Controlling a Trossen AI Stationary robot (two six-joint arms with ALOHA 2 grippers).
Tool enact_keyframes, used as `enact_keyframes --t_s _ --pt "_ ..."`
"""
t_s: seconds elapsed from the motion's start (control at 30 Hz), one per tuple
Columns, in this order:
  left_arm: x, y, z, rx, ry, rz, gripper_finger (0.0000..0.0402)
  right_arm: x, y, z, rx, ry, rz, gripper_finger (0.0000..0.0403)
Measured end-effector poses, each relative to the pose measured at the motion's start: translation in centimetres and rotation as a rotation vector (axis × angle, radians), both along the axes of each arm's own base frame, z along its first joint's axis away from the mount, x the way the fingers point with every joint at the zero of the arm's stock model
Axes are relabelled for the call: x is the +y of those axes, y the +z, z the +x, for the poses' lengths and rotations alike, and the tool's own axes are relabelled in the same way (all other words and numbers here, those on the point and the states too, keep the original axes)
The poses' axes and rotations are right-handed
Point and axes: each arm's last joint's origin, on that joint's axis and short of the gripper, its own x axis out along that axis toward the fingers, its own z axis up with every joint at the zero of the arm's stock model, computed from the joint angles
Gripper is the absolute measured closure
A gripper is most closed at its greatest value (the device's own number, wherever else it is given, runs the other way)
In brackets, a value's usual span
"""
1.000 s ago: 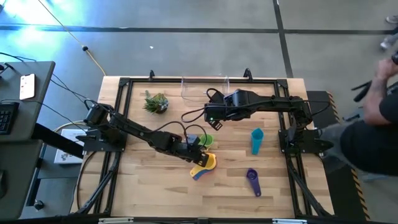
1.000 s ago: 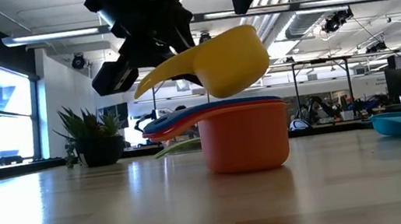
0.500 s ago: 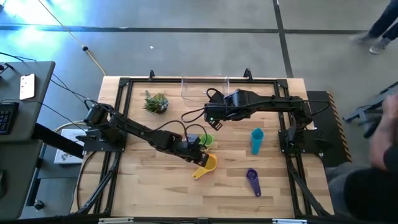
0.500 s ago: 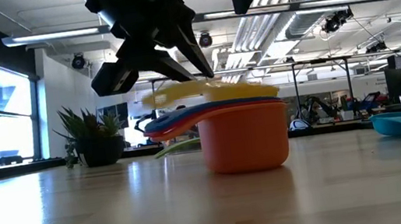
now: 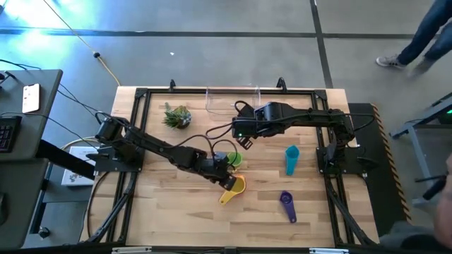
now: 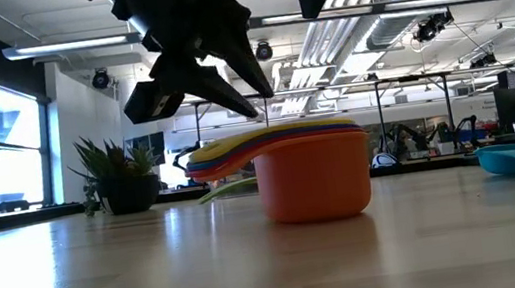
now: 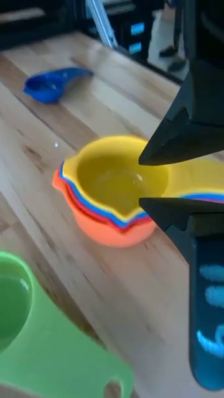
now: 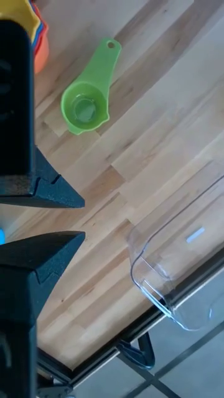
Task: Nest measuring cups in basket
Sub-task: Stack the green measuring cup into the yellow measuring cup
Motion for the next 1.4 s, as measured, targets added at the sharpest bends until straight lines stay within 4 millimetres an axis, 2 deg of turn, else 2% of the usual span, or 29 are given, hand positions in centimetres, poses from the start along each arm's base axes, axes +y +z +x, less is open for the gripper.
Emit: enact_keyframes --t_s 0.3,0.43,0.67,1.03,1.23,1.4 --pt "0.7 1.0 -2.1 0.127 -0.100 0.076 0.0316 0.1 0.0 0.1 -0.039 -0.066 0.057 0.0341" --pt "1.8 2.2 -3.2 0.157 -0.168 0.147 0.0316 0.4 -0.1 0.1 -0.073 -0.124 0.091 0.0341" --pt "4.3 4.5 -5.4 0.208 -0.267 0.251 0.0316 2.1 0.1 0.0 -0.139 -0.224 0.110 0.0341" --pt "7.9 7.9 -9.5 0.278 -0.386 0.406 0.0316 6.7 -0.1 -0.8 -0.258 -0.340 0.092 0.0341" --pt "9.4 9.0 -10.9 0.280 -0.436 0.460 0.0316 9.4 -1.7 -1.4 -0.290 -0.436 0.106 0.0341" --pt "10.3 9.3 -11.1 0.273 -0.482 0.505 0.0316 11.7 -3.4 -2.3 -0.309 -0.539 0.122 0.0341"
